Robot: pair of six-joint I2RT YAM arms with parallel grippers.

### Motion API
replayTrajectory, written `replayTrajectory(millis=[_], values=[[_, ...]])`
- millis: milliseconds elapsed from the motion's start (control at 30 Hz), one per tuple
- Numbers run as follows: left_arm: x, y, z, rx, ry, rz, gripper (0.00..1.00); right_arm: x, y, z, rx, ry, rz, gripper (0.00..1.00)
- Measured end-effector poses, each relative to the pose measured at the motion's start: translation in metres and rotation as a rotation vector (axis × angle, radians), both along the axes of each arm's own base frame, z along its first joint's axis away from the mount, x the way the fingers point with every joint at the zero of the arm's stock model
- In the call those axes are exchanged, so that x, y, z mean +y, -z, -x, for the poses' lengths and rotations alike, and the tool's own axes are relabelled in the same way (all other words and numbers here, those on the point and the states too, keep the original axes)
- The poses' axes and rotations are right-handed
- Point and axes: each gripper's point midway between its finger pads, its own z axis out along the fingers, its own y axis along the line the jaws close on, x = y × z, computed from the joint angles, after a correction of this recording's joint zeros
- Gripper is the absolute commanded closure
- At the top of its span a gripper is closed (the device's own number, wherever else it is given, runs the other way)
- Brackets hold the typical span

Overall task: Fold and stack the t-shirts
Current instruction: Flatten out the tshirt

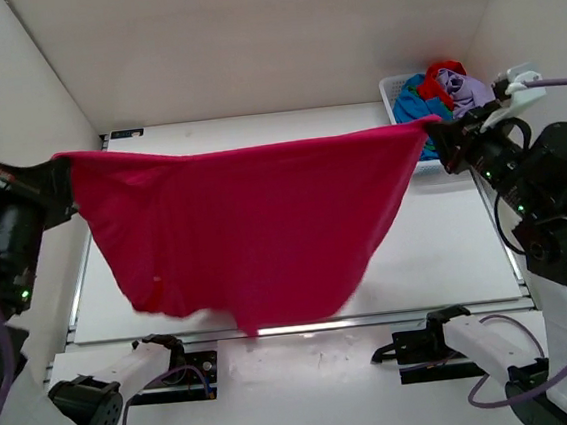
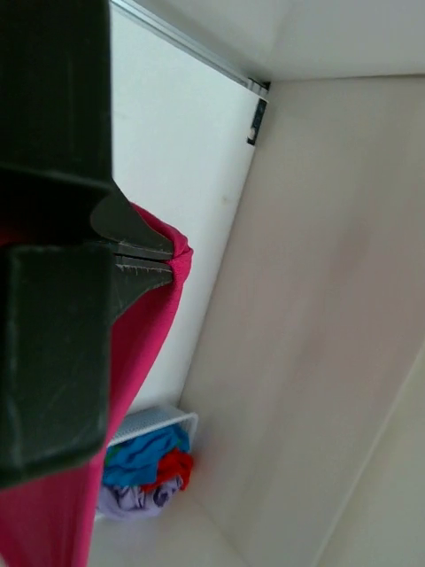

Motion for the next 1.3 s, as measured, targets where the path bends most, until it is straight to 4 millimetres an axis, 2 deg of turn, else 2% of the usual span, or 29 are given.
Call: replayTrajectory(millis=[67, 133, 300, 333, 433, 533, 600, 633, 667, 700, 733, 767, 800, 833, 867, 900, 967, 1033, 1067, 1167, 1267, 1300], values=[[0.0, 0.01, -0.015, 0.037, -0.025, -0.011, 1.0, 0.0, 0.007, -0.013, 0.017, -0.002, 0.002, 1.0], [-0.005, 0.031, -0.045, 0.116, -0.038, -0.034, 1.0, 0.001, 0.032, -0.036, 0.085, -0.006, 0.008, 1.0], [-0.022, 0.119, -0.169, 0.384, -0.054, -0.102, 1.0, 0.013, 0.13, -0.121, 0.338, -0.016, 0.039, 1.0], [-0.026, 0.145, -0.201, 0.443, -0.054, -0.118, 1.0, 0.016, 0.156, -0.142, 0.398, -0.018, 0.047, 1.0], [-0.036, 0.211, -0.267, 0.592, -0.048, -0.165, 1.0, 0.025, 0.226, -0.188, 0.539, -0.022, 0.068, 1.0], [-0.045, 0.255, -0.331, 0.676, -0.048, -0.209, 1.0, 0.032, 0.284, -0.22, 0.647, -0.021, 0.083, 1.0], [-0.051, 0.274, -0.381, 0.671, -0.05, -0.232, 0.93, 0.038, 0.312, -0.244, 0.7, -0.022, 0.092, 1.0], [-0.054, 0.279, -0.405, 0.642, -0.052, -0.229, 0.84, 0.041, 0.319, -0.261, 0.706, -0.021, 0.095, 0.92], [-0.056, 0.286, -0.427, 0.61, -0.052, -0.219, 0.39, 0.046, 0.322, -0.283, 0.698, -0.021, 0.097, 0.81], [-0.058, 0.297, -0.445, 0.592, -0.042, -0.205, 0.21, 0.049, 0.323, -0.307, 0.681, -0.013, 0.101, 0.51], [-0.056, 0.312, -0.457, 0.594, -0.034, -0.181, 0.12, 0.049, 0.32, -0.333, 0.658, 0.006, 0.107, 0.35], [-0.051, 0.328, -0.466, 0.609, -0.034, -0.163, 0.05, 0.051, 0.313, -0.361, 0.61, 0.023, 0.116, 0.14], [-0.043, 0.345, -0.472, 0.631, -0.039, -0.146, 0.02, 0.051, 0.305, -0.387, 0.558, 0.046, 0.123, 0.06], [-0.033, 0.358, -0.475, 0.653, -0.052, -0.137, 0.01, 0.051, 0.297, -0.405, 0.507, 0.068, 0.124, 0.02], [-0.022, 0.373, -0.476, 0.682, -0.067, -0.132, 0.01, 0.049, 0.293, -0.412, 0.478, 0.084, 0.132, 0.02], [-0.013, 0.383, -0.476, 0.708, -0.081, -0.13, 0.02, 0.047, 0.295, -0.411, 0.488, 0.096, 0.139, 0.02], [0.007, 0.394, -0.47, 0.752, -0.113, -0.126, 0.01, 0.037, 0.297, -0.4, 0.508, 0.132, 0.161, 0.01], [0.016, 0.392, -0.463, 0.773, -0.133, -0.126, 0.01, 0.032, 0.296, -0.384, 0.533, 0.153, 0.191, 0.02], [0.017, 0.388, -0.459, 0.78, -0.14, -0.128, 0.02, 0.028, 0.295, -0.377, 0.537, 0.163, 0.2, 0.02], [0.013, 0.376, -0.433, 0.837, -0.136, -0.137, 0.06, 0.025, 0.296, -0.338, 0.572, 0.168, 0.219, 0.06], [0.005, 0.364, -0.385, 0.938, -0.106, -0.16, 0.05, 0.028, 0.308, -0.282, 0.625, 0.149, 0.213, 0.08], [0.002, 0.362, -0.361, 0.98, -0.094, -0.173, 0.05, 0.03, 0.315, -0.263, 0.643, 0.141, 0.212, 0.08]])
